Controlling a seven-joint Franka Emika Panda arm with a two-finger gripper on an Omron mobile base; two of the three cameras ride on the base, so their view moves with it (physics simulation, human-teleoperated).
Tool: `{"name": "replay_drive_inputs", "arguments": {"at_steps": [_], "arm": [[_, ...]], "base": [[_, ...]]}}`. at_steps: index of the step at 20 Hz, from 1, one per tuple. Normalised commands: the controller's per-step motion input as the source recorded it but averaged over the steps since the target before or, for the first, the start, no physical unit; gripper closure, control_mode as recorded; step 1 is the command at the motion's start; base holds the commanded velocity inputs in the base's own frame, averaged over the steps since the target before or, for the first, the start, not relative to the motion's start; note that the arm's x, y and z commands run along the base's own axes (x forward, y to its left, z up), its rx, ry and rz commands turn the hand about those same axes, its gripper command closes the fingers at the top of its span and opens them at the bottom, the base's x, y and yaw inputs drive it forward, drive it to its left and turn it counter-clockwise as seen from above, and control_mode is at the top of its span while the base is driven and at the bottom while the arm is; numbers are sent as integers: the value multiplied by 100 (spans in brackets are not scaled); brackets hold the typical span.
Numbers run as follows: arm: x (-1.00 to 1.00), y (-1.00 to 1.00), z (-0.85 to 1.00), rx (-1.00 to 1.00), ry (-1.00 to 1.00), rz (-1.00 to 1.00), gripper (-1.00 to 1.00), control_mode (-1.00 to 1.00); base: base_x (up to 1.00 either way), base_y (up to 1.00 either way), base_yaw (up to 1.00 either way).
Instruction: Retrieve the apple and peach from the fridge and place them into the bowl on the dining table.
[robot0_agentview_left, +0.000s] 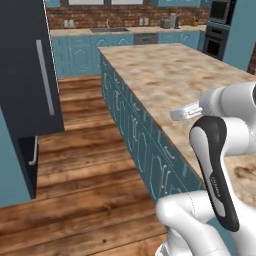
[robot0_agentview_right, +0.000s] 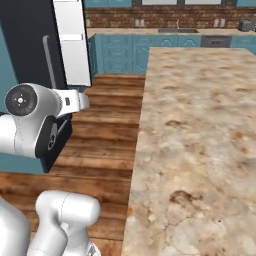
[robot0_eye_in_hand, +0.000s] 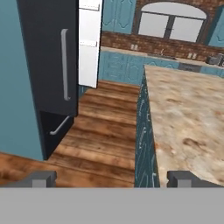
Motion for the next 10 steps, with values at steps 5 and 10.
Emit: {"name": "replay_drive_inputs", "arguments": {"at_steps": [5, 10], "arm": [[0, 0, 0, 0, 0, 0, -100, 100], [0, 0, 0, 0, 0, 0, -100, 100]], "base": [[65, 82, 4], [3, 100, 5]]}}
